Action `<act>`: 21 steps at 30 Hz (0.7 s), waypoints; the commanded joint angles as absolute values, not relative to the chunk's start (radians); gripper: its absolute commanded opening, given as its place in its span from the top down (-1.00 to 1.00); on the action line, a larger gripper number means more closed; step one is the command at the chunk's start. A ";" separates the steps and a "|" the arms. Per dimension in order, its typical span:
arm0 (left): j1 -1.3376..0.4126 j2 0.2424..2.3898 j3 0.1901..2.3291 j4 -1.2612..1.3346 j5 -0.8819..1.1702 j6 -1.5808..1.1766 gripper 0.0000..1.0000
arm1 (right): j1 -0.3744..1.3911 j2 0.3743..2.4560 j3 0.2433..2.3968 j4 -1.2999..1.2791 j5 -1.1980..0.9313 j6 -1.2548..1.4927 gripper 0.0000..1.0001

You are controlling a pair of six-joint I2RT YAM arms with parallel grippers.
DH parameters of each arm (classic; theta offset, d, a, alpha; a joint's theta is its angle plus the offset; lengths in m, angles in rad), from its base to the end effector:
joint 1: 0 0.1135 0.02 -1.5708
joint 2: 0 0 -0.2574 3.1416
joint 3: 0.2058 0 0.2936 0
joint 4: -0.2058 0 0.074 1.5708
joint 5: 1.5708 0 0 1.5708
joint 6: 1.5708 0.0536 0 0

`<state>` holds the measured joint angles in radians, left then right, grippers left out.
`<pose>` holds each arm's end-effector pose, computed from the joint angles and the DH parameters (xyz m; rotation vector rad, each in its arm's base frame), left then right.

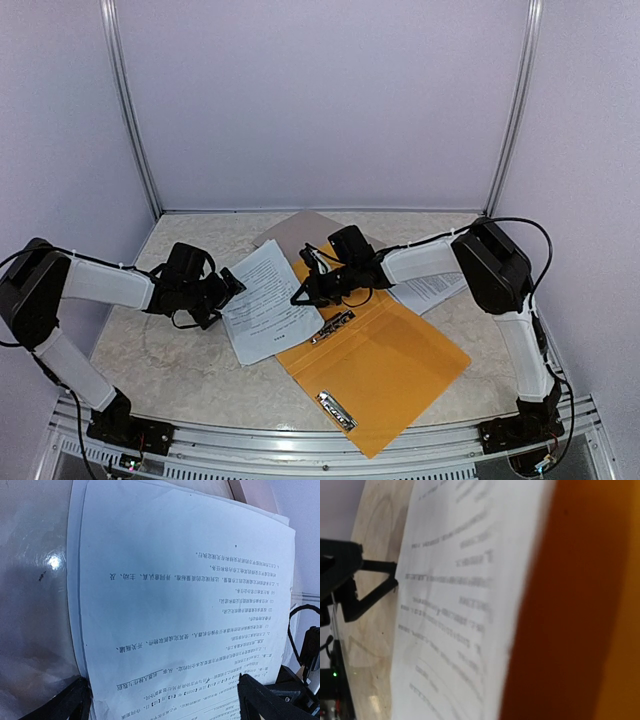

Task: Put the files into the folder
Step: Pick up the file from the folder.

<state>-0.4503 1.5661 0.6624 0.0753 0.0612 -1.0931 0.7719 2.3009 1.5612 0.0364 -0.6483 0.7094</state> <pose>0.2956 -0.1466 0.0883 -0.7765 2.4284 -0.7479 0.3597 0.3953 0.0804 -0.4752 2.5305 1.4260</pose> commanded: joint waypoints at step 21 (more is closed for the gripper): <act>-0.290 1.267 0.550 -0.113 0.239 -0.966 -0.98 | 0.723 2.043 1.318 0.376 -0.630 0.823 1.00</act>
